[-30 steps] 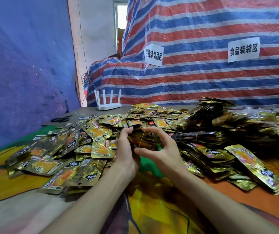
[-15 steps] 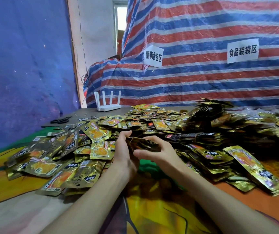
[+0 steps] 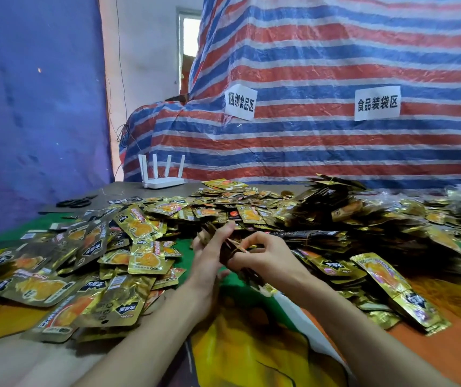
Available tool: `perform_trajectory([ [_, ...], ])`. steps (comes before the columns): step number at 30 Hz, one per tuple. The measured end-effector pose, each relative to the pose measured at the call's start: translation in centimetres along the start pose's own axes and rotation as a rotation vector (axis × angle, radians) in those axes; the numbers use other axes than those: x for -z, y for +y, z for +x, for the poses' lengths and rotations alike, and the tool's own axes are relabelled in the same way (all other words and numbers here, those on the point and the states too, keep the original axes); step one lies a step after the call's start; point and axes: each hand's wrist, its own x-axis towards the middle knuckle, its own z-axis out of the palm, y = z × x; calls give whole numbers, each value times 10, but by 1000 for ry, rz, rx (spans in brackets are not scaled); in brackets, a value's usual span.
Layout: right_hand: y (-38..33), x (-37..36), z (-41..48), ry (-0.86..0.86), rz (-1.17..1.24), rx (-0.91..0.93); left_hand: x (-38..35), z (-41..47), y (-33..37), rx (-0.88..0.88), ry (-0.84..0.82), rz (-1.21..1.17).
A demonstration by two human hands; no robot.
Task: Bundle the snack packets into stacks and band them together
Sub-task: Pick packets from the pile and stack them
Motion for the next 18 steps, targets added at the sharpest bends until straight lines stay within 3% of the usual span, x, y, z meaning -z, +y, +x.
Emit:
perform_trajectory([
  [4,-15,25,5,232,-158,32,4,3,5,-80,115,-78],
  [8,-27,43,3,435,-532,0,18,9,11,-115,287,-94],
  [12,-7,15,-4,391,-999,68,21,11,14,-193,313,17],
  [15,20,-8,-6,309,-1310,100,18,8,8,-258,250,249],
  [18,31,-13,-2,369,-1427,56,15,6,4,-344,176,453],
])
